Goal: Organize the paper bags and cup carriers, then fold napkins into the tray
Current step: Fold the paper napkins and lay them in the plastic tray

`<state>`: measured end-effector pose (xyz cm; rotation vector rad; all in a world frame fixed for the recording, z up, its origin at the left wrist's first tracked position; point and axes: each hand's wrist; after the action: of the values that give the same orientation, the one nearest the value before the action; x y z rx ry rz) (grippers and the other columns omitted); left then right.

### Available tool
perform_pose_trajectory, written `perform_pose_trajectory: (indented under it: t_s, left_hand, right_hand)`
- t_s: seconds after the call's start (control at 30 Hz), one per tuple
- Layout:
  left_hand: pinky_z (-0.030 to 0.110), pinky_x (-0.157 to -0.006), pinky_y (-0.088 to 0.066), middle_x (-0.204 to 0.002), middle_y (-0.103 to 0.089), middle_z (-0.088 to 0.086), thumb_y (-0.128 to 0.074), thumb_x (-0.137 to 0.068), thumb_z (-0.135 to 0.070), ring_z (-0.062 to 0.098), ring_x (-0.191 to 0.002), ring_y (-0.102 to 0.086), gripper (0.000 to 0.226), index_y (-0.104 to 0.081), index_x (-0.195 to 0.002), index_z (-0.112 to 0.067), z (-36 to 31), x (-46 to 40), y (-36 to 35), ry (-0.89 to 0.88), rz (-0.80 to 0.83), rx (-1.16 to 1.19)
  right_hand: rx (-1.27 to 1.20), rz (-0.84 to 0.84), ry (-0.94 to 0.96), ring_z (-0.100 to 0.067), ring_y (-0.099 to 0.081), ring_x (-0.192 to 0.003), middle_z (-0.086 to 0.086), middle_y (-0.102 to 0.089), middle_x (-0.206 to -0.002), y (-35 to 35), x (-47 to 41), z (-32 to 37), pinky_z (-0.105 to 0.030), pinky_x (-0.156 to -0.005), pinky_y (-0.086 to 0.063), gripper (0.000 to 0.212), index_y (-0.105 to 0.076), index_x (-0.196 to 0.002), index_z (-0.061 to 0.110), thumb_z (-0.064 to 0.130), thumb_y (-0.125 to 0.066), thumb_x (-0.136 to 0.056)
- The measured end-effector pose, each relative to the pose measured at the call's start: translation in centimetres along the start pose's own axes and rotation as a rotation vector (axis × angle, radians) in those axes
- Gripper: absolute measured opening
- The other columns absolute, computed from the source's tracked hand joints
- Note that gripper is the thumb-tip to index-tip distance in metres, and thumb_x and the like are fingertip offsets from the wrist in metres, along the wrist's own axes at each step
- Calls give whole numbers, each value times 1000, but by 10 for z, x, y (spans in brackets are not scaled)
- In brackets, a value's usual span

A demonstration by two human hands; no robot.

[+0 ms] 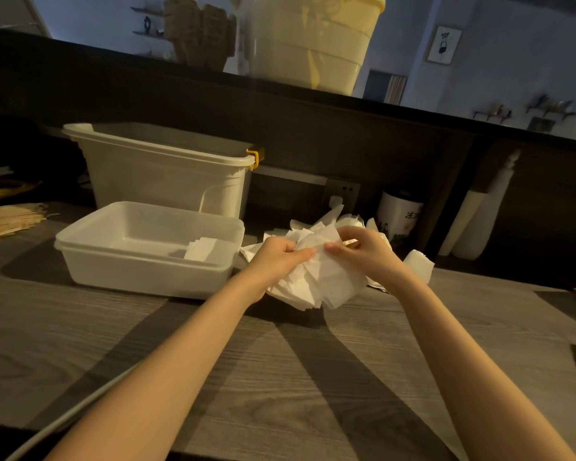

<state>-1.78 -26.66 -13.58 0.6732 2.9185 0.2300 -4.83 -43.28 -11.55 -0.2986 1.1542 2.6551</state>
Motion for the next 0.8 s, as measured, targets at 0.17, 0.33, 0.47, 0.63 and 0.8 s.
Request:
perform_pose_trajectory:
  t_s: [0.17, 0.33, 0.47, 0.63, 0.8]
  left_hand:
    - [17, -56, -49, -79, -63, -3, -56, -91, -27, 7, -69, -62, 14, -60, -82, -16, 1, -1, -1, 12, -10, 30]
    - [20, -61, -49, -82, -62, -3, -57, -90, -28, 9, -73, -61, 13, -58, -82, -18, 1, -2, -1, 17, -21, 99]
    - [23, -65, -52, -91, -63, -3, -59, -89, -22, 10, -82, -62, 4, -58, -90, -18, 3, -3, 1, 30, -10, 102]
    - [27, -66, -48, -89, -55, -3, -50, -95, -26, 12, -79, -55, 11, -45, -103, -19, 3, -3, -4, 109, -148, 276]
    - [40, -90, -45, -100, -59, 3, -45, -97, -31, 24, -98, -56, 18, -51, -108, -18, 5, -3, -7, 158, -150, 423]
  right_hand:
    - [11, -138, 122, -4, -55, -82, 8, -59, -92, 1, -1, 0, -20, -73, -49, 20, -66, -101, 18, 31, -65, -86]
    - [-117, -176, 115, -11, -61, -87, 6, -64, -90, 4, -2, -1, -26, -76, -52, 12, -65, -93, 21, 31, -64, -87]
    - [-305, -329, 60, -8, -55, -79, 6, -59, -84, 9, -3, 1, -19, -67, -45, 11, -61, -92, 15, 26, -59, -91]
    - [-579, -421, -72, -14, -57, -84, 3, -61, -88, 17, -4, 3, -30, -75, -50, 12, -62, -93, 17, 28, -56, -93]
    - [-650, -292, -172, -17, -63, -82, -1, -64, -92, 1, -1, 9, -31, -67, -53, 13, -62, -96, 18, 30, -59, -91]
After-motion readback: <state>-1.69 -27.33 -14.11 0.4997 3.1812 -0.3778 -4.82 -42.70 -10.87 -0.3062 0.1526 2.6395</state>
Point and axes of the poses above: each hand's wrist, its own x-axis away from the middle knuckle, its own y-axis out of the back of the hand, z = x × y
